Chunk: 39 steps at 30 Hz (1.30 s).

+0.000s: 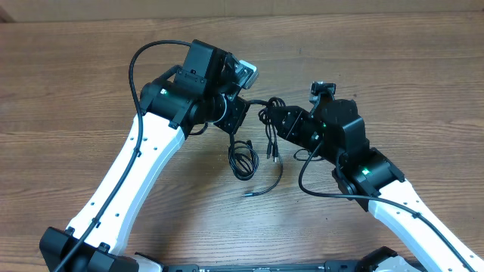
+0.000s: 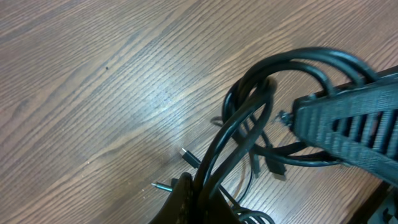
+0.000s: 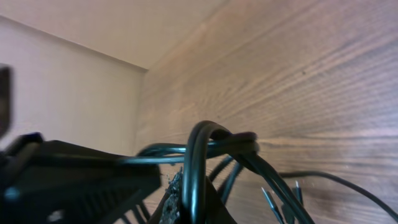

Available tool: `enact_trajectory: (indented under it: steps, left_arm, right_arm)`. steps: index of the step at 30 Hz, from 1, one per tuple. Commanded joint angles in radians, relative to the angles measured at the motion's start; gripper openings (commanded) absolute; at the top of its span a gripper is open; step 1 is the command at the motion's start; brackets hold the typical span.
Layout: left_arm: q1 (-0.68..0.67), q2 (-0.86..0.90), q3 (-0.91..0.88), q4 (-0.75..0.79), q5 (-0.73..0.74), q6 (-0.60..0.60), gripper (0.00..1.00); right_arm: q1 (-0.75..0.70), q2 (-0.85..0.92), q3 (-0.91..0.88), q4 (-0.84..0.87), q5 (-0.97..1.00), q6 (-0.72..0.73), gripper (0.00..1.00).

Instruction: Untangle cables

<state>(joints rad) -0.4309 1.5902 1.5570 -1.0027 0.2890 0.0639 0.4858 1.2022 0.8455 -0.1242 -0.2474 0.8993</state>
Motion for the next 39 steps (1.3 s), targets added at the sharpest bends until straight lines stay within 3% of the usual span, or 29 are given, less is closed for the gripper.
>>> enact_trajectory:
  steps: [1,7,22,34,39]
  left_arm:
    - [0.018,-0.006,0.015,-0.014,-0.06,-0.034,0.04]
    - [0.018,-0.006,0.015,-0.045,-0.06,-0.033,0.04]
    - [0.005,-0.006,0.014,-0.048,0.008,0.012,0.04]
    - [0.004,-0.006,-0.002,-0.05,0.008,0.019,0.04]
    - [0.004,-0.006,-0.018,-0.039,0.026,0.075,0.04]
  right_arm:
    - [-0.004,-0.047,0.018,0.039,0.008,-0.018,0.04]
    - [-0.004,-0.047,0.018,0.133,0.011,-0.024,0.04]
    - [-0.004,-0.047,0.018,0.357,0.079,-0.379,0.04]
    - [-0.004,-0.047,0.018,0.406,0.179,-0.357,0.04]
    - [-0.004,-0.047,0.018,0.319,0.179,-0.357,0.05]
